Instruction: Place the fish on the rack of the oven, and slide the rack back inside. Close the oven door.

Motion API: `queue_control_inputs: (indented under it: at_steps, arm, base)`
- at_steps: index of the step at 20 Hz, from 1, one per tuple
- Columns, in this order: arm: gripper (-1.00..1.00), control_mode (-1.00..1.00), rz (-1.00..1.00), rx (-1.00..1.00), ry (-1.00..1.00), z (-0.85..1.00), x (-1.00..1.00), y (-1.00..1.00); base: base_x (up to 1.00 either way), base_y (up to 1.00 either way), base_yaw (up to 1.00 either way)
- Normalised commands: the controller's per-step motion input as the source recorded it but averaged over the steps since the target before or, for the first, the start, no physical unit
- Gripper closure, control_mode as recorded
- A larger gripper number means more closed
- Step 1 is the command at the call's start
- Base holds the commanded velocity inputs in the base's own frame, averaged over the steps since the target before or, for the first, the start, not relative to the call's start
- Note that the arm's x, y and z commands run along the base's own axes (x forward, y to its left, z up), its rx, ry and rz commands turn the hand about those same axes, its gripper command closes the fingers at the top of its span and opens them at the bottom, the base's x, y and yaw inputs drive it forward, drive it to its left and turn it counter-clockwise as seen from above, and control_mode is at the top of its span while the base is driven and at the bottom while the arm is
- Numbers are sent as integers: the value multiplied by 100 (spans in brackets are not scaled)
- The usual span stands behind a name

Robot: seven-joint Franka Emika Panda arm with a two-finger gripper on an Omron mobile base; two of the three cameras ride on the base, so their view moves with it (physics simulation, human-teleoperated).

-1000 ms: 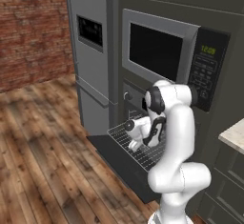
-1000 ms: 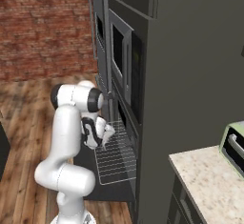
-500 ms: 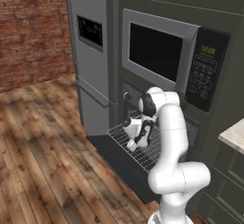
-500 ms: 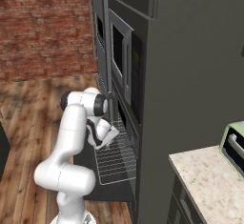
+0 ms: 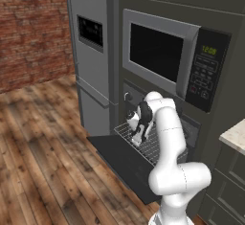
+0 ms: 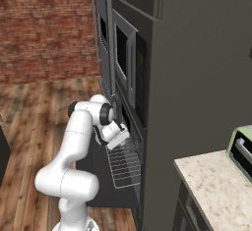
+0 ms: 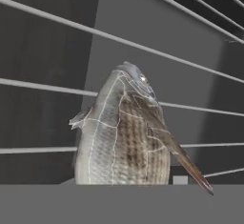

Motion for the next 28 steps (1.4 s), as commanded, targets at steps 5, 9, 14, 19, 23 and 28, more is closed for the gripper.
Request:
queue_control_inputs:
  at_steps: [5, 9, 14, 19, 23, 28]
  arm:
    - [100, -100, 0, -2, 6, -59, 24, -4]
    - [-100, -100, 0, -5, 8, -72, 0, 4]
    - [-100, -100, 0, -4, 0, -33, -9, 0]
    - [-100, -100, 0, -4, -3, 0, -20, 4]
    - [-100, -100, 0, -3, -4, 2, -46, 16]
    - [-100, -100, 0, 0, -3, 11, -67, 26]
  base:
    - [0, 0, 0]
    - [0, 0, 0]
    - [0, 0, 0]
    - [0, 0, 0]
    - [0, 0, 0]
    - [0, 0, 0]
